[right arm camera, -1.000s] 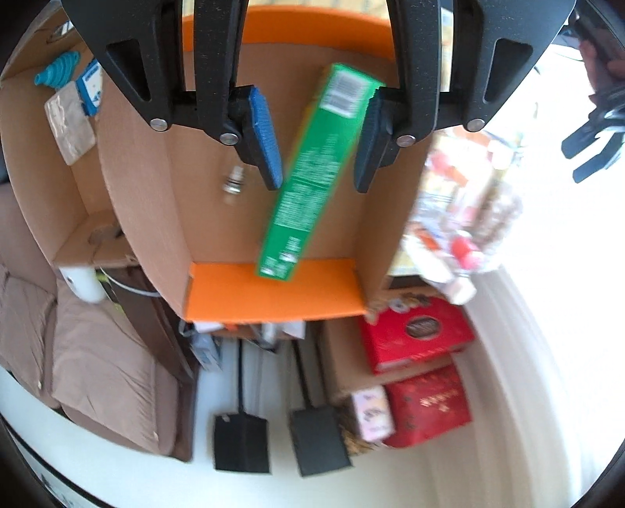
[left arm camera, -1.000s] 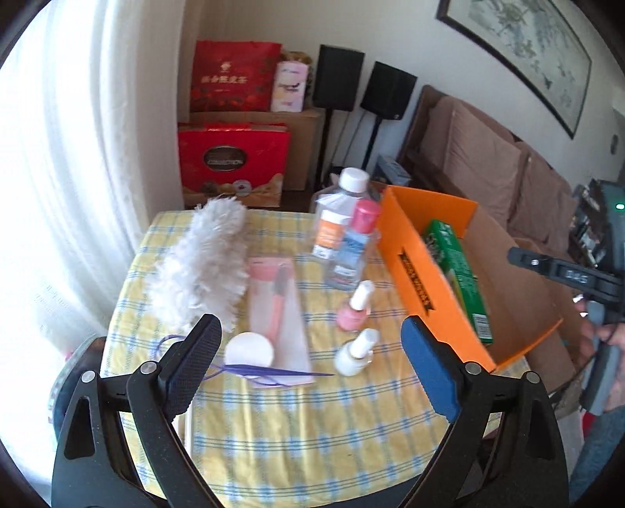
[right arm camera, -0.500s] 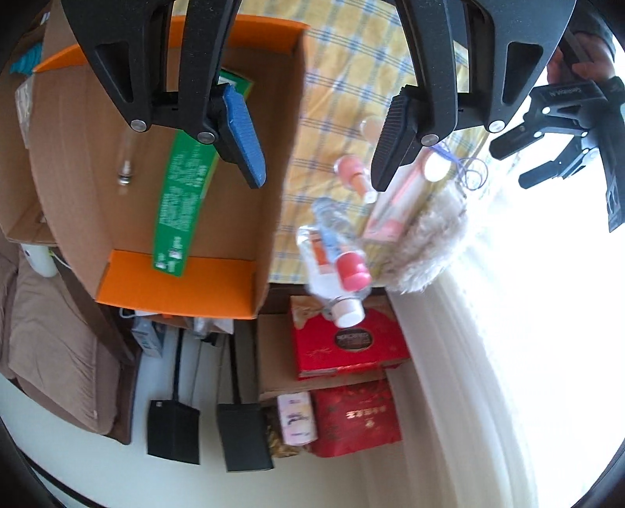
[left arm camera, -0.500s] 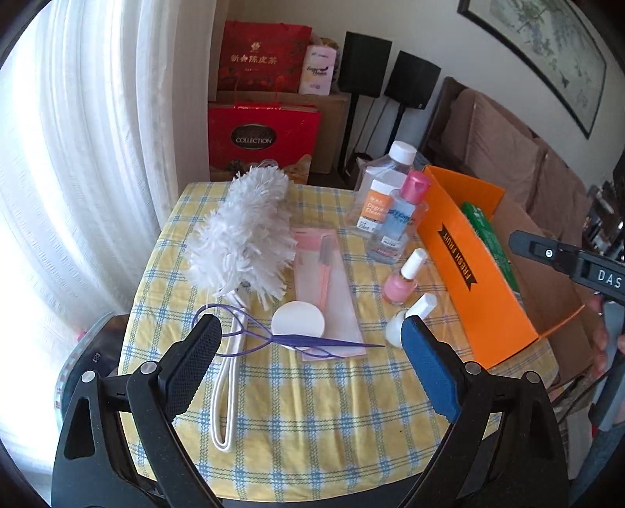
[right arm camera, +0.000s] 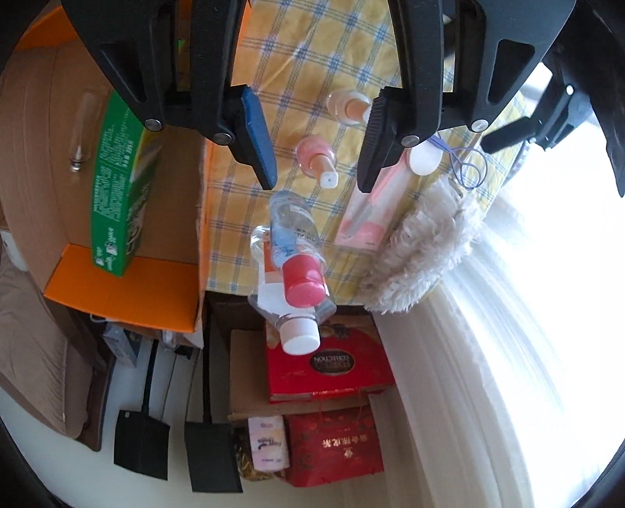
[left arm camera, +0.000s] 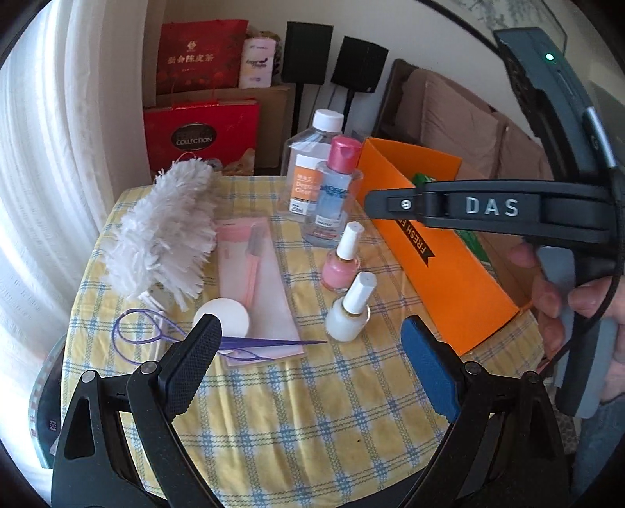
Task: Organize objects
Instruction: 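Grasp the white nail polish bottle with the left gripper while the right grasps the pink one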
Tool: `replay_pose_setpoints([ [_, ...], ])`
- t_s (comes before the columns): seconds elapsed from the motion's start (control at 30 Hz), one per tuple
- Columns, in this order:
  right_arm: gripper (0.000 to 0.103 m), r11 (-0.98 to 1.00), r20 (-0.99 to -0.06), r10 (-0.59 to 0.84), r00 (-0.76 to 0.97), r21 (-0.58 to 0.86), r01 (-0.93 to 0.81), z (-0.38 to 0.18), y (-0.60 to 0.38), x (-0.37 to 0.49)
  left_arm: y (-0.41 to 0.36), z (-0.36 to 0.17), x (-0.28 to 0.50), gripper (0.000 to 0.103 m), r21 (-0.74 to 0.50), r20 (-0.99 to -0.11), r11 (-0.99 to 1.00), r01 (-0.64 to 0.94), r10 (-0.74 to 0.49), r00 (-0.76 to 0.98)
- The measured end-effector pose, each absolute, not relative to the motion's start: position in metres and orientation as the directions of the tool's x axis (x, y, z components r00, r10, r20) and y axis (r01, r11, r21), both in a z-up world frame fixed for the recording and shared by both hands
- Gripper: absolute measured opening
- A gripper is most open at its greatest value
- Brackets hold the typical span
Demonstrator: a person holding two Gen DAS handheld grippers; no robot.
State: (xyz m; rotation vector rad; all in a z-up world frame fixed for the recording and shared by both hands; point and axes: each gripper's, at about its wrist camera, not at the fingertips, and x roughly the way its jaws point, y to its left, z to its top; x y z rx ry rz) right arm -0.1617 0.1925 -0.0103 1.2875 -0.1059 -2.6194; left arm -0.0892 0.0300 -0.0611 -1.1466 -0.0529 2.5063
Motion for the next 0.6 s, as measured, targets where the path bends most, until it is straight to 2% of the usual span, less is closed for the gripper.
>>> replay_pose_setpoints([
  [0.13,0.035,-0.972,-0.794,-0.228,-0.564,0.158,0.172,-0.020,0.190,-0.173,0.044,-0.065,-0.097,0.092,-0.186,-0.720,-0.916,-0.357,0.374,-0.585],
  [0.2,0.032,-0.973,-0.803,-0.224,-0.552,0.147,0.181,-0.023,0.188,-0.176,0.051,-0.068,-0.101,0.083,-0.183,-0.725,-0.911,-0.370,0.379,-0.575],
  [0.33,0.027,-0.971,-0.821,-0.219,-0.528,0.129,0.202,-0.031,0.182,-0.181,0.059,-0.073,-0.110,0.079,-0.186,-0.727,-0.907,-0.379,0.386,-0.568],
  [0.6,0.018,-0.967,-0.845,-0.221,-0.487,0.126,0.220,-0.043,0.175,-0.191,0.066,-0.088,-0.127,0.040,-0.203,-0.750,-0.901,-0.383,0.395,-0.531],
])
